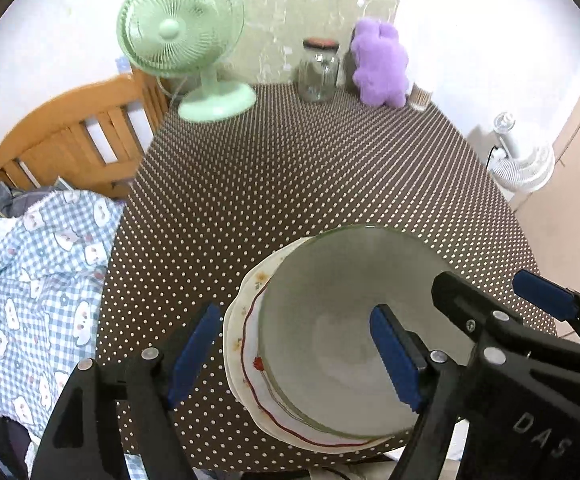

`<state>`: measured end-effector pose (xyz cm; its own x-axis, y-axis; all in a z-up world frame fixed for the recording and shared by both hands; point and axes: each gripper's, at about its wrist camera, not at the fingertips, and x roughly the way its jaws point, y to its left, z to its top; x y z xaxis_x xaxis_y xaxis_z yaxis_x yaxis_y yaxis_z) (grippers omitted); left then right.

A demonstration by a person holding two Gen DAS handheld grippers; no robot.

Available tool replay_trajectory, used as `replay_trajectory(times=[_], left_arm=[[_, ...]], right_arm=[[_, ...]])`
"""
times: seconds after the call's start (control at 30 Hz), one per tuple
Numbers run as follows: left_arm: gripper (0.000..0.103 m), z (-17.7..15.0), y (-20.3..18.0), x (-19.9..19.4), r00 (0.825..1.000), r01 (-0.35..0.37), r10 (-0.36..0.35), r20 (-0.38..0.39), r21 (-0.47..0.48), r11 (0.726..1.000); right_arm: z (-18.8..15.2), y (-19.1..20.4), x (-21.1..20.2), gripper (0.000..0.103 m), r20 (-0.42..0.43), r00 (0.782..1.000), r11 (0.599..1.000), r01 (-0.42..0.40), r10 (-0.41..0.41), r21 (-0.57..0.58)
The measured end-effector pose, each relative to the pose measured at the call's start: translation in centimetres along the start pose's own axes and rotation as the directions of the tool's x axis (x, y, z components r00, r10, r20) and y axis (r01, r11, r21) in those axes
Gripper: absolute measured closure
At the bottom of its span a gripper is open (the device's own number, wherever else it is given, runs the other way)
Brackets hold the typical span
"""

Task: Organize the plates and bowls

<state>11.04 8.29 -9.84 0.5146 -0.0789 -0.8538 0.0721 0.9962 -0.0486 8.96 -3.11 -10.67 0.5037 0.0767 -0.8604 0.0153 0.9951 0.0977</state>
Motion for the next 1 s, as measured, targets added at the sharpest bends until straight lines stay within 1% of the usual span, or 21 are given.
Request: replay_trajectory(times=[0.03,0.1,0.17,0.3,0.43,0.53,0.6,0.73,0.8,0.9,1.0], left_arm=[[0.023,-0.3,-0.4,-0.6,1.000,-0.003,0.003,0.029,0.010,1.000],[0.017,-0.9,-1.2,-1.6,0.996,-0.022,0.019,0.086,0.025,0.999],[0.014,-1.6,-1.9,-2.5,0.992,-0.036,0.034,0.119,0.019,0.999],[0.011,-3.0,-2.5,-4.2,0.987,-0.053,0.060,0.149,-0.050,0.997],[0.011,-4.4,-3.7,-6.2,0.971,-0.102,0.114,0.210,-0.067,0.993],[0.010,-5.4,-4.2,-7.2,0.963,-0.106,0.125,0.237,-0.091,0.990],[0.008,-6.1,-4.3,-7.8,0.959,-0.107,0.130,0.254,-0.102,0.989],[0.006,-7.8,-4.5,-8.8,0.941,-0.103,0.134,0.309,-0.113,0.988],[0.002,-8.8,-4.7,-9.2,0.927,-0.100,0.135,0.349,-0.117,0.988],[0.001,-10.1,-4.9,-9.2,0.917,-0.096,0.134,0.377,-0.120,0.988],[0.001,-10.9,-4.9,-9.1,0.907,-0.091,0.134,0.399,-0.125,0.988]], right_arm=[[-0.2,-0.4,-0.7,0.020,0.020,1.000,1.000,-0.003,0.003,-0.008],[-0.5,-1.0,-1.5,0.020,0.051,0.999,1.000,-0.003,0.004,-0.028],[-0.9,-1.8,-2.5,0.020,0.086,0.996,0.999,0.000,0.004,-0.049],[-2.0,-3.5,-4.4,0.020,0.131,0.991,0.998,-0.018,0.026,-0.058],[-3.7,-5.2,-6.6,0.020,0.188,0.982,0.998,-0.021,0.032,-0.060],[-4.5,-6.3,-7.7,0.019,0.218,0.975,0.998,-0.020,0.032,-0.054],[-5.3,-7.1,-8.5,0.016,0.243,0.970,0.999,-0.008,0.019,-0.046],[-7.2,-8.3,-9.6,0.013,0.308,0.951,0.998,0.004,0.013,-0.055],[-8.0,-8.6,-9.7,0.013,0.329,0.944,0.998,0.011,0.012,-0.066],[-9.3,-9.1,-9.5,0.013,0.361,0.933,0.997,0.033,-0.005,-0.071],[-10.4,-9.5,-9.4,0.013,0.404,0.914,0.995,0.073,-0.039,-0.069]])
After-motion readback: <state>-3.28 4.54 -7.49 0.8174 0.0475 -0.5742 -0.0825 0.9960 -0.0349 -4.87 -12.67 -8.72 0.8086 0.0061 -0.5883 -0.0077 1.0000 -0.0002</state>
